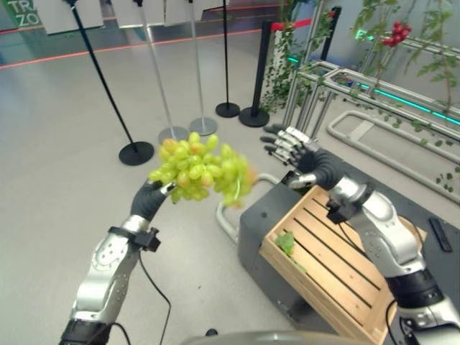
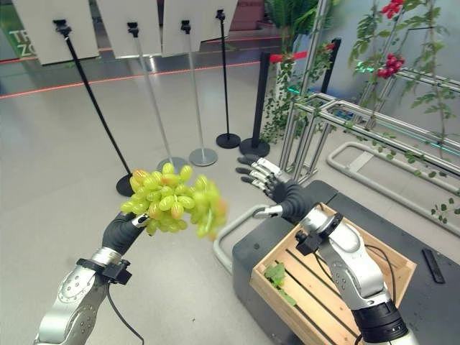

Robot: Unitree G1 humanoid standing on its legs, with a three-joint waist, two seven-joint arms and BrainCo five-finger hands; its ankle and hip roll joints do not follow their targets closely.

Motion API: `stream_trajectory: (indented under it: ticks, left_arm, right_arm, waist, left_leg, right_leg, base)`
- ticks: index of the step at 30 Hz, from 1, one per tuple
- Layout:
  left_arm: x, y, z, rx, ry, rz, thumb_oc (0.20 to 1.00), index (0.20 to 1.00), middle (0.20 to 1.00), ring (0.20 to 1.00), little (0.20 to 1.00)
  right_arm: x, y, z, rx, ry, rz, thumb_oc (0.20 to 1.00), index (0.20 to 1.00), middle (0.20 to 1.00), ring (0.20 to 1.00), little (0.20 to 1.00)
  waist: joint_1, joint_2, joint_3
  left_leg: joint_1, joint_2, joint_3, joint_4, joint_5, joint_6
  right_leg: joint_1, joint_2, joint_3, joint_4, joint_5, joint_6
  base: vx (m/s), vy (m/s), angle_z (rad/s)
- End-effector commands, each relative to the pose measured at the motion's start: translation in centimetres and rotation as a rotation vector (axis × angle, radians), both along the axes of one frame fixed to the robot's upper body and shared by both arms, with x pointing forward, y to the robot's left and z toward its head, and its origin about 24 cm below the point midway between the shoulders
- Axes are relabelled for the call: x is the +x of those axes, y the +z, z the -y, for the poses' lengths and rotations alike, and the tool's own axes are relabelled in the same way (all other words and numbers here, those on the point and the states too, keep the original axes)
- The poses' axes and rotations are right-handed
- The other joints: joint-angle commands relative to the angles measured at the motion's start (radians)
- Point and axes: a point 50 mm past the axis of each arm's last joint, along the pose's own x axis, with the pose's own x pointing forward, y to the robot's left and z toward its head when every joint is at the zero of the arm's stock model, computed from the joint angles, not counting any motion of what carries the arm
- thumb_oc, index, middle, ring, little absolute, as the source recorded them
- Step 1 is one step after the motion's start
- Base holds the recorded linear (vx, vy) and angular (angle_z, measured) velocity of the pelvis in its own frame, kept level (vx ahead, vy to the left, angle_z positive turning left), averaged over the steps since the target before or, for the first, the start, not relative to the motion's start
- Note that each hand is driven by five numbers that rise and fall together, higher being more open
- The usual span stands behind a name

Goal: Pick up the fruits from the basket on one side to the basket on the other side

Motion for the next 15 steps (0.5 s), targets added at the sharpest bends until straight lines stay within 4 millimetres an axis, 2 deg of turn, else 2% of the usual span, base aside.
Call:
stream_trajectory:
  ticks: [1, 2, 3, 4, 5, 6, 8, 9, 10, 11, 12, 14, 15]
  left_arm:
    - [-0.3, 3.9, -1.0, 0.031, 0.052, 0.227, 0.2, 0.2, 0.2, 0.2, 0.2]
    - [-0.3, 3.7, -0.6, 0.007, 0.052, 0.231, 0.2, 0.2, 0.2, 0.2, 0.2]
    - [-0.4, 3.7, -0.6, 0.007, 0.051, 0.229, 0.2, 0.2, 0.2, 0.2, 0.2]
    - [-0.3, 3.7, -0.2, -0.008, 0.041, 0.237, 0.2, 0.2, 0.2, 0.2, 0.2]
    - [-0.2, 3.3, 0.2, -0.049, 0.037, 0.232, 0.2, 0.2, 0.2, 0.2, 0.2]
    - [-0.3, 3.3, 0.2, -0.049, 0.035, 0.23, 0.2, 0.2, 0.2, 0.2, 0.2]
    - [-0.5, 3.1, 0.1, -0.109, 0.057, 0.235, 0.2, 0.2, 0.2, 0.2, 0.2]
    - [-0.6, 2.8, -0.1, -0.115, 0.07, 0.224, 0.2, 0.2, 0.2, 0.2, 0.2]
    - [-0.8, 2.9, -0.7, -0.125, 0.106, 0.233, 0.2, 0.2, 0.2, 0.2, 0.2]
    - [-0.8, 2.9, -0.7, -0.124, 0.106, 0.233, 0.2, 0.2, 0.2, 0.2, 0.2]
    - [-0.9, 3.2, -1.2, -0.133, 0.126, 0.248, 0.2, 0.2, 0.2, 0.2, 0.2]
    - [-1.4, 4.3, -2.7, -0.12, 0.189, 0.302, 0.2, 0.2, 0.2, 0.2, 0.2]
    - [-1.4, 4.4, -2.7, -0.121, 0.188, 0.303, 0.2, 0.2, 0.2, 0.2, 0.2]
  right_arm:
    - [-0.1, 0.3, 1.0, 0.066, -0.074, 0.054, 1.0, 1.0, 1.0, 1.0, 1.0]
    - [-0.8, -1.5, 2.8, 0.09, -0.163, -0.014, 1.0, 1.0, 1.0, 1.0, 1.0]
    - [-0.8, -1.6, 2.8, 0.09, -0.163, -0.016, 1.0, 1.0, 1.0, 1.0, 1.0]
    - [-1.4, -2.4, 4.0, 0.104, -0.224, -0.044, 1.0, 1.0, 1.0, 1.0, 1.0]
    - [-2.7, -4.0, 5.1, 0.174, -0.295, -0.096, 1.0, 1.0, 1.0, 1.0, 1.0]
    - [-2.7, -4.0, 5.2, 0.176, -0.297, -0.098, 1.0, 1.0, 1.0, 1.0, 1.0]
    - [-3.3, -5.7, 5.1, 0.287, -0.329, -0.161, 1.0, 1.0, 1.0, 1.0, 1.0]
    - [-3.6, -6.5, 5.0, 0.315, -0.339, -0.193, 1.0, 1.0, 1.0, 1.0, 1.0]
    - [-3.6, -7.6, 5.1, 0.362, -0.387, -0.232, 1.0, 1.0, 1.0, 1.0, 1.0]
    - [-3.6, -7.6, 5.0, 0.362, -0.387, -0.232, 1.0, 1.0, 1.0, 1.0, 1.0]
    - [-3.5, -8.1, 5.0, 0.39, -0.404, -0.253, 1.0, 1.0, 1.0, 1.0, 1.0]
    - [-3.7, -8.4, 4.7, 0.353, -0.396, -0.264, 1.0, 1.0, 1.0, 1.0, 1.0]
    - [-3.7, -8.4, 4.7, 0.353, -0.396, -0.263, 1.0, 1.0, 1.0, 1.0, 1.0]
  waist:
    - [-0.002, -0.001, 0.002]
    - [-0.034, 0.0, -0.014]
    - [-0.035, 0.0, -0.018]
    - [-0.059, -0.003, -0.034]
    - [-0.069, -0.011, -0.047]
    - [-0.073, -0.012, -0.049]
    - [-0.057, -0.012, -0.056]
    - [-0.064, -0.015, -0.06]
    - [-0.038, -0.012, -0.064]
    - [-0.045, -0.013, -0.065]
    - [-0.044, -0.01, -0.062]
    - [-0.013, 0.003, -0.037]
    - [-0.015, 0.005, -0.04]
  left_leg:
    - [-0.02, -0.023, -0.079, 0.07, -0.088, 0.039]
    - [-0.037, -0.036, -0.141, 0.072, -0.069, 0.035]
    - [-0.033, -0.035, -0.142, 0.069, -0.075, 0.035]
    - [-0.051, -0.051, -0.186, 0.074, -0.057, 0.033]
    - [-0.072, -0.092, -0.267, 0.084, -0.041, 0.025]
    - [-0.073, -0.093, -0.273, 0.085, -0.041, 0.024]
    - [-0.086, -0.107, -0.327, 0.078, -0.019, 0.005]
    - [-0.083, -0.11, -0.35, 0.069, -0.009, -0.009]
    - [-0.102, -0.111, -0.37, 0.07, 0.012, -0.039]
    - [-0.103, -0.112, -0.377, 0.07, 0.013, -0.04]
    - [-0.116, -0.112, -0.383, 0.073, 0.026, -0.055]
    - [-0.191, -0.123, -0.401, 0.089, 0.072, -0.105]
    - [-0.195, -0.123, -0.404, 0.088, 0.077, -0.106]
  right_leg:
    - [-0.029, -0.046, 0.104, 0.236, 0.008, 0.107]
    - [-0.031, 0.084, 0.229, 0.186, -0.071, 0.083]
    - [-0.028, 0.085, 0.228, 0.186, -0.078, 0.083]
    - [-0.026, 0.156, 0.321, 0.152, -0.114, 0.065]
    - [-0.021, 0.205, 0.399, 0.119, -0.13, 0.031]
    - [-0.02, 0.203, 0.393, 0.118, -0.131, 0.03]
    - [0.014, 0.195, 0.343, 0.068, -0.142, 0.011]
    - [0.032, 0.192, 0.312, 0.037, -0.14, 0.006]
    - [0.053, 0.183, 0.264, -0.014, -0.136, 0.003]
    - [0.057, 0.182, 0.257, -0.02, -0.134, 0.002]
    - [0.071, 0.185, 0.245, -0.053, -0.129, -0.001]
    - [0.085, 0.194, 0.215, -0.111, -0.132, -0.019]
    - [0.081, 0.194, 0.212, -0.114, -0.127, -0.018]
  base:
    - [-0.03, -0.009, 0.9]
    - [0.03, -0.029, 1.31]
    - [0.07, -0.035, 1.5]
    - [0.13, -0.039, 1.69]
    - [0.11, -0.037, 1.56]
    - [0.07, -0.081, 2.2]
    - [-0.03, -0.129, 1.96]
    - [-0.11, -0.22, 0.9]
    - [-0.09, -0.165, 0.83]
    - [-0.12, -0.169, 1.25]
    - [-0.11, -0.108, 1.18]
    - [-0.23, -0.123, 1.03]
    - [-0.35, 0.01, 1.07]
